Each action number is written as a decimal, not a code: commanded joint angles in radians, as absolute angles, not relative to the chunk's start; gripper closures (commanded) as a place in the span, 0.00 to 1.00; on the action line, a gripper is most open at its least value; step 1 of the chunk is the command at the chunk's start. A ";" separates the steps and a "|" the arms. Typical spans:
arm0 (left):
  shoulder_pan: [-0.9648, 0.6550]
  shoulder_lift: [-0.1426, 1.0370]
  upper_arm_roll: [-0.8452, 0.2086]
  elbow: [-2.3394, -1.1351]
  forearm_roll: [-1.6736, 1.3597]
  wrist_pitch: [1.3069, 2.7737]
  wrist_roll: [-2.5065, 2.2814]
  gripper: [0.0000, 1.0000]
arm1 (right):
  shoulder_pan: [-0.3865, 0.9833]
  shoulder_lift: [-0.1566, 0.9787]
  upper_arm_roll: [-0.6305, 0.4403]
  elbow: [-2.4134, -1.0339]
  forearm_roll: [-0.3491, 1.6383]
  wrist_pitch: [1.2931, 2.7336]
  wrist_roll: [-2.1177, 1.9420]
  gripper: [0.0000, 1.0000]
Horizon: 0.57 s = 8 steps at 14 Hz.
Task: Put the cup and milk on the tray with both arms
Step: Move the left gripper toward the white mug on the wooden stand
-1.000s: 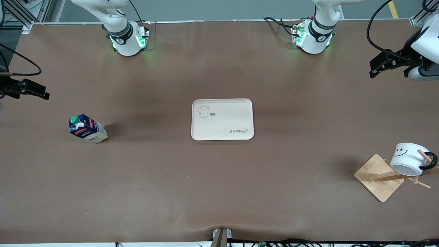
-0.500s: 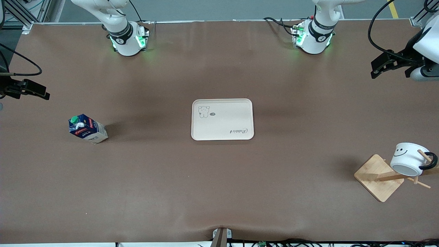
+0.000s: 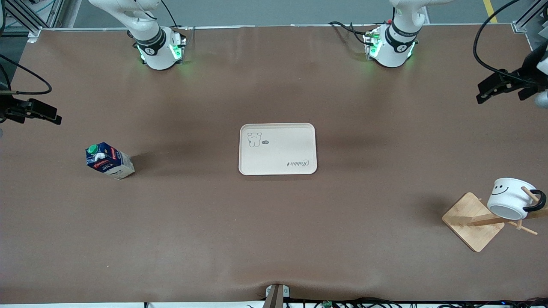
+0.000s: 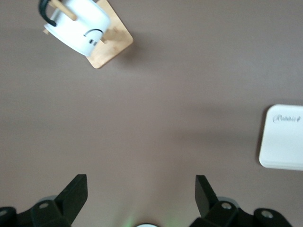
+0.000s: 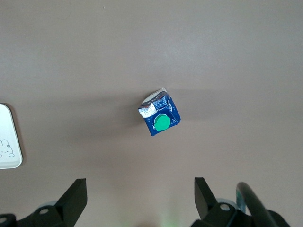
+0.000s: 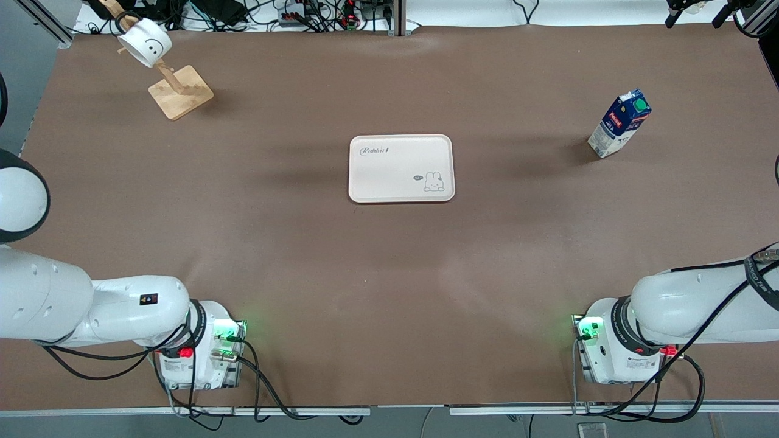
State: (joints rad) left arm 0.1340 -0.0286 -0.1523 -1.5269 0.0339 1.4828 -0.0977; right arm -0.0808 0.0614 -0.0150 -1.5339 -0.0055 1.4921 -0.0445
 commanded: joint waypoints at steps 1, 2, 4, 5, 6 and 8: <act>0.175 -0.064 -0.156 -1.592 0.032 1.538 -0.084 0.00 | -0.081 0.072 -0.012 -1.512 -0.009 1.479 -0.040 0.00; 0.187 -0.064 -0.156 -1.604 0.031 1.554 -0.084 0.00 | -0.083 0.074 -0.012 -1.513 -0.008 1.479 -0.040 0.00; 0.219 -0.069 -0.156 -1.658 0.020 1.615 -0.077 0.00 | -0.083 0.071 -0.012 -1.506 -0.009 1.477 -0.044 0.00; 0.241 -0.071 -0.155 -1.672 -0.007 1.635 -0.057 0.00 | -0.081 0.071 -0.012 -1.506 -0.009 1.477 -0.044 0.00; 0.268 -0.072 -0.155 -1.690 -0.040 1.655 -0.049 0.00 | -0.083 0.071 -0.012 -1.509 -0.009 1.477 -0.043 0.00; 0.311 -0.072 -0.155 -1.719 -0.087 1.684 -0.038 0.00 | -0.084 0.074 -0.014 -1.509 -0.009 1.476 -0.044 0.00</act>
State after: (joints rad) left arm 0.2672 -0.0334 -0.1517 -1.6576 -0.0361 1.6419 -0.0640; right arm -0.0809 0.0621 -0.0152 -1.5306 -0.0055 1.4920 -0.0445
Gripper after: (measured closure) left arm 0.000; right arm 0.000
